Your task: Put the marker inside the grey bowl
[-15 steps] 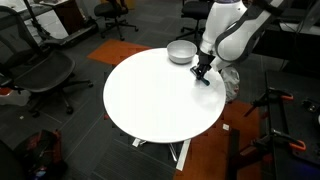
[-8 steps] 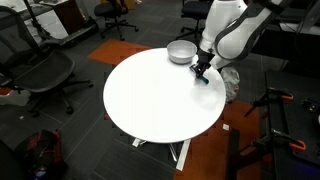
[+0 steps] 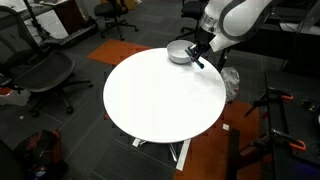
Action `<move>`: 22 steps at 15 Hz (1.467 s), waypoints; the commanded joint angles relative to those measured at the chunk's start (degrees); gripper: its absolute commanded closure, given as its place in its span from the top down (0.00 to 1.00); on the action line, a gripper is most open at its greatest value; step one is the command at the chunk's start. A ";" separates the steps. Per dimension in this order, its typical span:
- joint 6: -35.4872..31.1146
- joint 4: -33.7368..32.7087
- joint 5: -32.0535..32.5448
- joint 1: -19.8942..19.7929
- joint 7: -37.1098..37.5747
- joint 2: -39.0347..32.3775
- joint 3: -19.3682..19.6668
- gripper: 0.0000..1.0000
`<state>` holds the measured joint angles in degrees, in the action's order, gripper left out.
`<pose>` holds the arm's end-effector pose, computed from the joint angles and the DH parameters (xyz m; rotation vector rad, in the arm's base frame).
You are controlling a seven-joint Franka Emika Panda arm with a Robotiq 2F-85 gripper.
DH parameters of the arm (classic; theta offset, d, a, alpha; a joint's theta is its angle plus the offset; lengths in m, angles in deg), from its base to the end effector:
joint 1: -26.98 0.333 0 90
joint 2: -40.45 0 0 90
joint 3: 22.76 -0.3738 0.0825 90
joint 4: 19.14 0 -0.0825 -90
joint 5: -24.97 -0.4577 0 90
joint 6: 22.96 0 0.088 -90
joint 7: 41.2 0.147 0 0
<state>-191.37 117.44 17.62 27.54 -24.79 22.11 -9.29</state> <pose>0.5680 -0.1434 0.1655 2.9501 -0.9347 0.3865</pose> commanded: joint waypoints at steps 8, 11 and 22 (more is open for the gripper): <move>5.57 -6.24 2.97 -3.23 -1.00 5.48 0.09 0.05; 9.53 -10.40 2.47 -4.30 -1.39 4.05 -0.68 0.05; 22.07 -24.69 0.95 -8.61 -1.83 -5.37 -1.72 0.05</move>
<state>-171.99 97.21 19.69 20.98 -25.25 20.27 -9.86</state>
